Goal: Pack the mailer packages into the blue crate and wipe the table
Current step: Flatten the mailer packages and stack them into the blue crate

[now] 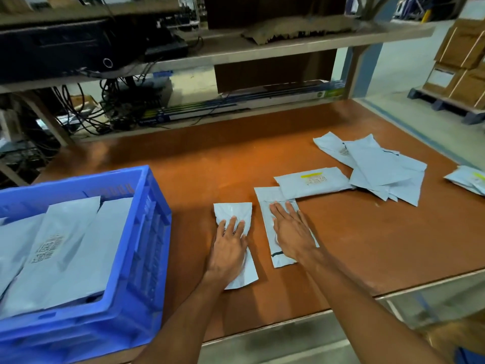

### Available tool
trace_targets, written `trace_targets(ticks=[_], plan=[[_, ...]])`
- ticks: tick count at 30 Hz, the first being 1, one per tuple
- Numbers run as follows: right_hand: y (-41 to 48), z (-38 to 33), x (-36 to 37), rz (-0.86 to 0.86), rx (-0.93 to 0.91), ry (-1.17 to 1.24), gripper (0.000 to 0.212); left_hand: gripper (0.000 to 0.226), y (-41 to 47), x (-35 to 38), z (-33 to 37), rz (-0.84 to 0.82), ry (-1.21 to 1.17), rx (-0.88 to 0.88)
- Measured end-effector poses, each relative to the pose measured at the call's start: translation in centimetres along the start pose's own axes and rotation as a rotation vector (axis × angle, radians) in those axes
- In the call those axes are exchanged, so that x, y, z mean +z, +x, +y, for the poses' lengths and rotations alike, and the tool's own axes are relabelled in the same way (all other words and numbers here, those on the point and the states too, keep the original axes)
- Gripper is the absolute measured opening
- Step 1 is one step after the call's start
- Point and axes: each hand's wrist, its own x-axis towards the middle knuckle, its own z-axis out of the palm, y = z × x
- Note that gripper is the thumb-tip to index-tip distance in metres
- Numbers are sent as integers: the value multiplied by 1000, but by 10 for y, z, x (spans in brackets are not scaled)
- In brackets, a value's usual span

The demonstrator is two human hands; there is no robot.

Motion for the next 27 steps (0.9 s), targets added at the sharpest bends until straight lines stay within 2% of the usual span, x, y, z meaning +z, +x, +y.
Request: trace_targets(ticks=[3,5,9,11,14,16,20,23,24,27], plan=[[0,-22,-17,94,-32,110,53,49,4,-16,-8,-12,-84,-106],[3,-44,-36,178,-52,201,48,55,6,-43,-20,35,-123,-167],[9,-102,-84,366,-118,348,52,47,-5,-132,-48,283,-237,-215],[9,-139,-111,431,-167,430,58,46,-17,-180,-73,325,-302,-247],[4,-195,-146,523,-297,417,52,40,-42,-230,-126,442,-259,-235],[-1,-237,-159,570,-381,394,48,42,-69,-249,-168,430,-249,-307],[-14,-327,-155,521,-474,342,44,42,-128,-238,-255,408,-203,-346],[-19,-382,-134,433,-494,71,44,48,-154,-206,-303,278,-244,-417],[-20,-395,-123,368,-481,-50,42,44,-157,-196,-310,182,-271,-417],[-23,-418,-88,107,-349,-260,38,29,-154,-165,-323,37,-41,-217]])
